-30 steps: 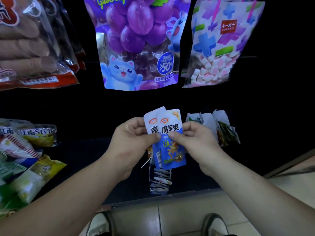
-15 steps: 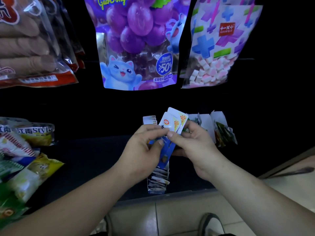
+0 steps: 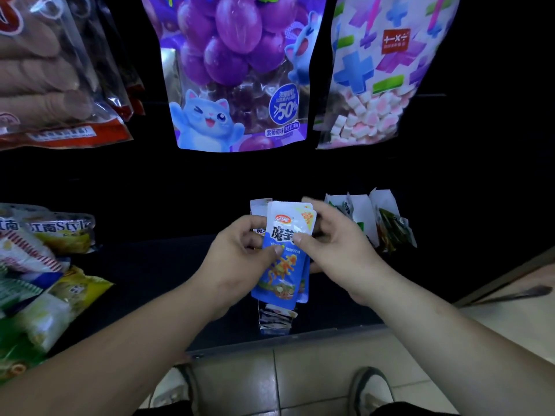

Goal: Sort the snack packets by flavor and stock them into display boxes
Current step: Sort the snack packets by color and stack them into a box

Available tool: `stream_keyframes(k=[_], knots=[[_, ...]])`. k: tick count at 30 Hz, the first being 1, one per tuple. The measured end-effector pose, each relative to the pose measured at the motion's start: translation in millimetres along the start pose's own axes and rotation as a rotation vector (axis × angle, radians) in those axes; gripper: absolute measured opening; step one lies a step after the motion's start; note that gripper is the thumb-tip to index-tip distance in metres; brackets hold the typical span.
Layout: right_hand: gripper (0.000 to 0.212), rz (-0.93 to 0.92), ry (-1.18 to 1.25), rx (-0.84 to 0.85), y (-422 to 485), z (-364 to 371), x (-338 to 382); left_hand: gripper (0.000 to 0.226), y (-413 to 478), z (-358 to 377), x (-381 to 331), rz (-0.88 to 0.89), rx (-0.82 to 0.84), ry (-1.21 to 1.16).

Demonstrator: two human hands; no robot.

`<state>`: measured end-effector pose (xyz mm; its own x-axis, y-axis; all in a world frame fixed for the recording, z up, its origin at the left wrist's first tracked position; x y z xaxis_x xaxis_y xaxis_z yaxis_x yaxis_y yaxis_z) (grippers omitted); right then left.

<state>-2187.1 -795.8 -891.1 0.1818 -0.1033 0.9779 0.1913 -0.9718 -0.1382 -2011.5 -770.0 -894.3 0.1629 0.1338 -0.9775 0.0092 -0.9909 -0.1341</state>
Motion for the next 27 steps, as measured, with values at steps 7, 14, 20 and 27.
stream_keyframes(k=[7,14,20,27], knots=[[0.046,-0.155,-0.228,-0.005,10,-4,6,0.027,2,4,2,0.024,0.025,0.113],[0.037,-0.179,-0.214,-0.102,1,-10,8,0.023,13,0,-15,0.098,0.149,0.357],[0.039,-0.174,-0.271,-0.094,26,7,-3,0.024,34,-22,16,0.118,0.137,0.427],[0.032,-0.215,-0.404,-0.045,92,10,-45,0.038,73,-22,90,0.043,0.056,0.318]])
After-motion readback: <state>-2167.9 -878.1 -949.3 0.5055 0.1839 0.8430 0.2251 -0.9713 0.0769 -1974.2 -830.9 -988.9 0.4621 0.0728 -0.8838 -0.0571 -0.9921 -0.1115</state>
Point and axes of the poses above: each hand's wrist, its own y-axis towards the middle knuckle, its own z-axis out of the palm, x = y × z, the point moved 4 cm from there along y, towards the middle knuckle, and after that the axes turned 2 degrees about z, right-handed, at the moved point
